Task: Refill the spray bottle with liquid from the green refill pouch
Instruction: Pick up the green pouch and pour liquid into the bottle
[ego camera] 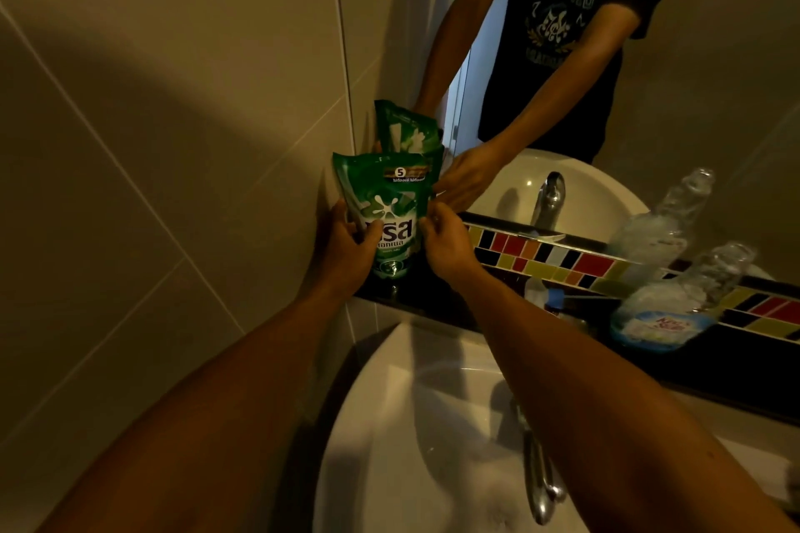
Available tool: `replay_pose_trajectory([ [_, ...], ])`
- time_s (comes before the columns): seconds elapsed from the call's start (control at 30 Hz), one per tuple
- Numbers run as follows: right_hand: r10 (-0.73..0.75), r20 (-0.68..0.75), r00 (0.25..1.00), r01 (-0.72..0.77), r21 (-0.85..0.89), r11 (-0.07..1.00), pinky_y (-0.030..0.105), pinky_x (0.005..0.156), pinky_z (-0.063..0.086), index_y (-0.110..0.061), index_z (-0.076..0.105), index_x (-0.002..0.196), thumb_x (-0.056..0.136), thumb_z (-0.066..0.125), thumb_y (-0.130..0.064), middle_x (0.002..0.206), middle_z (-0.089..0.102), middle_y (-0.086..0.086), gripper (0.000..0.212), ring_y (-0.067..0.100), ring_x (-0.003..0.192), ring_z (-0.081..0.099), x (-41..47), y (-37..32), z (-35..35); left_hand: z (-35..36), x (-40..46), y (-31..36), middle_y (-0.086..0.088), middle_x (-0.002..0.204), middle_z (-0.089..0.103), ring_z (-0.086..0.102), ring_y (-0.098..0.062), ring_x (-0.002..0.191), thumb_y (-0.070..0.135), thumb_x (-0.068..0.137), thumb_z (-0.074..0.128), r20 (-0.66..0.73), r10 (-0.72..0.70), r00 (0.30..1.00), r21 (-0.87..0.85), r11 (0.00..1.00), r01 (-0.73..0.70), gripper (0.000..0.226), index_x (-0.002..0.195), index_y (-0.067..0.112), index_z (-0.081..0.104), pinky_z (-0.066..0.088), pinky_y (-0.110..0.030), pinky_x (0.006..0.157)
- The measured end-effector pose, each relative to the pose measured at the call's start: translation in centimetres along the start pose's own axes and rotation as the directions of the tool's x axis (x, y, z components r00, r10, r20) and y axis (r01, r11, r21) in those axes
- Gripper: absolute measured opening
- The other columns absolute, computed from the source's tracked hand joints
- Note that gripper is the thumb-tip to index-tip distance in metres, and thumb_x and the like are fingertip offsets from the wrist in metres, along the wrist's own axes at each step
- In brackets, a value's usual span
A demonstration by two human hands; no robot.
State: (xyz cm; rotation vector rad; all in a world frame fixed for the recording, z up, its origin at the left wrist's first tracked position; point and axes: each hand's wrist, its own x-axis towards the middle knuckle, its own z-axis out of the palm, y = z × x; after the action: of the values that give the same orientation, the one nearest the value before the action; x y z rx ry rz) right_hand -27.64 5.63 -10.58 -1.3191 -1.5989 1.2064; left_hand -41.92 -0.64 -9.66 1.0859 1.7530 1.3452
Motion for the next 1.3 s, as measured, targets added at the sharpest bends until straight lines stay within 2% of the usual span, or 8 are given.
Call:
replay_pose_trajectory([
  [0.3,-0.054,-0.066,0.996,0.06,0.092,0.994,0.022,0.081,0.056,-0.014,0.059,0.12,0.111,0.042,-0.017,0.114,0.07,0.0,0.02,0.007,0.101,0.067,-1.2,1.4,0.2,1.0,-0.3,-1.5,-0.005,0.113,0.061,0.064,0.0,0.088,0.016,0.101,0.055,-0.033,0.082,0.996,-0.055,0.995,-0.083,0.045,0.137,0.029,0.033,0.054,-0.01,0.061],
  [0.57,-0.075,-0.117,0.99,0.09,0.132,0.987,0.028,0.084,0.061,-0.015,0.056,0.12,0.112,0.039,-0.017,0.113,0.071,0.003,0.018,0.01,0.103,0.07,-5.3,0.8,-3.7,2.5,-2.6,0.8,-0.009,0.12,0.067,0.072,-0.023,0.103,0.037,0.098,0.058,0.056,0.167,0.984,-0.123,0.979,-0.159,0.047,0.14,0.035,0.038,0.062,-0.046,0.08],
  [0.7,-0.072,-0.186,0.98,0.095,0.123,0.988,0.022,0.078,0.06,-0.016,0.053,0.112,0.112,0.037,-0.016,0.104,0.068,-0.002,0.016,0.008,0.098,0.069,-8.2,0.1,-7.0,4.5,-4.5,3.7,-0.009,0.117,0.068,0.071,-0.023,0.105,0.038,0.098,0.058,0.148,0.191,0.97,-0.16,0.973,-0.167,0.05,0.141,0.031,0.034,0.06,-0.047,0.084],
  [0.8,-0.068,-0.211,0.975,0.096,0.127,0.987,0.036,0.085,0.063,-0.018,0.053,0.118,0.112,0.036,-0.022,0.113,0.07,0.003,0.018,0.017,0.107,0.07,-10.2,0.0,-9.8,6.1,-6.1,5.7,-0.01,0.118,0.065,0.07,-0.022,0.106,0.044,0.096,0.057,0.224,0.218,0.95,-0.148,0.971,-0.188,0.061,0.147,0.032,0.026,0.06,-0.046,0.086],
  [0.87,-0.043,-0.22,0.975,0.071,0.119,0.99,0.022,0.072,0.061,-0.02,0.052,0.119,0.113,0.035,-0.02,0.108,0.069,-0.007,0.018,0.004,0.097,0.071,-11.9,-0.2,-11.8,7.4,-7.3,6.8,-0.01,0.121,0.065,0.07,-0.021,0.106,0.041,0.097,0.059,0.284,0.227,0.931,-0.167,0.969,-0.185,0.063,0.149,0.032,0.025,0.061,-0.042,0.085],
  [1.03,-0.071,-0.319,0.945,0.083,0.025,0.996,0.01,0.068,0.051,-0.019,0.05,0.113,0.113,0.037,-0.017,0.1,0.063,-0.01,0.013,-0.005,0.087,0.064,-15.7,-0.1,-16.3,10.7,-10.5,9.4,-0.005,0.115,0.066,0.072,-0.014,0.095,0.029,0.099,0.058,0.398,0.23,0.888,-0.188,0.968,-0.166,0.056,0.146,0.029,0.026,0.061,-0.025,0.066],
  [1.13,-0.059,-0.362,0.93,0.062,-0.004,0.998,0.02,0.073,0.052,-0.014,0.051,0.113,0.112,0.037,-0.02,0.103,0.064,0.001,0.015,0.008,0.091,0.063,-17.2,0.4,-18.6,12.2,-12.5,11.2,0.0,0.111,0.066,0.071,-0.007,0.088,0.028,0.101,0.055,0.469,0.202,0.86,-0.18,0.975,-0.131,0.051,0.143,0.031,0.026,0.058,-0.021,0.059],
  [1.3,-0.009,-0.381,0.924,0.005,-0.013,1.0,0.021,0.068,0.05,-0.009,0.051,0.117,0.112,0.036,-0.021,0.1,0.065,0.003,0.02,0.011,0.089,0.063,-19.2,0.6,-21.9,14.0,-14.8,13.3,-0.004,0.121,0.067,0.07,-0.026,0.105,0.042,0.099,0.053,0.551,0.103,0.828,-0.179,0.984,-0.003,0.045,0.136,0.043,0.029,0.059,-0.052,0.082],
])
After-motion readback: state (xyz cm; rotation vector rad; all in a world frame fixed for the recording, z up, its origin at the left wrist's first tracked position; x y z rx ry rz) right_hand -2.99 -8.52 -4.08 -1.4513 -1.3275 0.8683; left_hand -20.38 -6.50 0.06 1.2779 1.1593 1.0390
